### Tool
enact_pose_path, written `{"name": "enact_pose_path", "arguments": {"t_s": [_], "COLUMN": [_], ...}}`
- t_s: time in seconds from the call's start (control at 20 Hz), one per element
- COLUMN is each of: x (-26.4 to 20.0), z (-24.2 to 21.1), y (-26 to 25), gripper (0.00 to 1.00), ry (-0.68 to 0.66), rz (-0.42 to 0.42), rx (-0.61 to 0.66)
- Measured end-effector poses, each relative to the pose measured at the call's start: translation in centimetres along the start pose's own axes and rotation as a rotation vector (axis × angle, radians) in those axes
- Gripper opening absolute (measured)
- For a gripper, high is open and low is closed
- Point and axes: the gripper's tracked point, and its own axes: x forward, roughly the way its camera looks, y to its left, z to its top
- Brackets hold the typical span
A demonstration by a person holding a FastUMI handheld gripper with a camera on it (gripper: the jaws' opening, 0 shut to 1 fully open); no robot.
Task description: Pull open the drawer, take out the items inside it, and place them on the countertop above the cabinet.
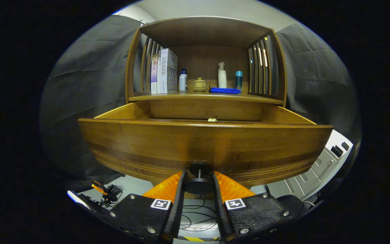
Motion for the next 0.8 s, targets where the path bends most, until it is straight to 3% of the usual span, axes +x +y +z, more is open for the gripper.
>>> {"name": "enact_pose_path", "arguments": {"t_s": [0.05,0.25,0.55,0.8], "x": [-0.1,-1.8,-4.0,-1.7], "z": [0.3,3.3,10.8,15.3], "y": [0.5,1.8,1.0,-0.1], "gripper": [0.49,0.98,0.96,0.96], "ry": [-0.009,-0.081,-0.238,-0.226], "rz": [0.032,0.126,0.125,0.062], "rx": [0.025,0.059,0.096,0.069]}}
